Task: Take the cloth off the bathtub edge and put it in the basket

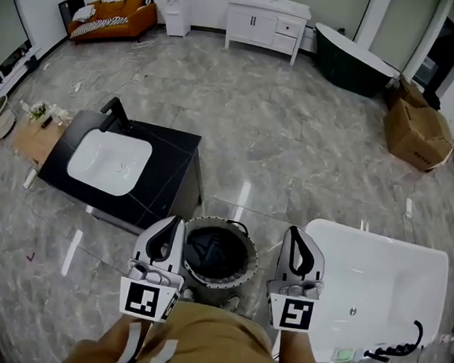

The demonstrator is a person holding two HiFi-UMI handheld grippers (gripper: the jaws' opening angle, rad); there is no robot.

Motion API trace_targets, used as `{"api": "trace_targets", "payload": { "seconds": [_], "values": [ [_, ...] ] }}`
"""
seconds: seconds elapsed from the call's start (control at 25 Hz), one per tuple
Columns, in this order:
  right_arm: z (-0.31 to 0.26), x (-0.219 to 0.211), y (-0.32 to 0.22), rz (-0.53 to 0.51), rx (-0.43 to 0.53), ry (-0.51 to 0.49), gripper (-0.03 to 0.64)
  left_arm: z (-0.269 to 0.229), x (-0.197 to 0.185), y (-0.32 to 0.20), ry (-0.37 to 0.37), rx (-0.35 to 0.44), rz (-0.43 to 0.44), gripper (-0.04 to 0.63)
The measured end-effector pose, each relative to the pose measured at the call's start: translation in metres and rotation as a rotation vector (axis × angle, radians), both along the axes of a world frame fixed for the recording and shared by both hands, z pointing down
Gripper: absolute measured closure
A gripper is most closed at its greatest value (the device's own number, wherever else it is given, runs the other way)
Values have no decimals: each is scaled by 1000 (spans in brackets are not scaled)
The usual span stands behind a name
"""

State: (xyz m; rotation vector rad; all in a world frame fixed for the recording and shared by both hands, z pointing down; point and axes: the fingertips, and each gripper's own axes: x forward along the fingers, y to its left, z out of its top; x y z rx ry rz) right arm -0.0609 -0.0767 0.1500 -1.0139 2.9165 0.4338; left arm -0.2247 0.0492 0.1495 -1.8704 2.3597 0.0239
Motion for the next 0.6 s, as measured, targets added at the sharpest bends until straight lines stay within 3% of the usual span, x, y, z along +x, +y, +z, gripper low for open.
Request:
{"api": "trace_targets", "payload": {
  "seconds": [0.6],
  "values": [
    [-6, -15, -5, -21, -1, -11, 612, -13, -7, -3, -31, 24, 0, 589]
  ]
}}
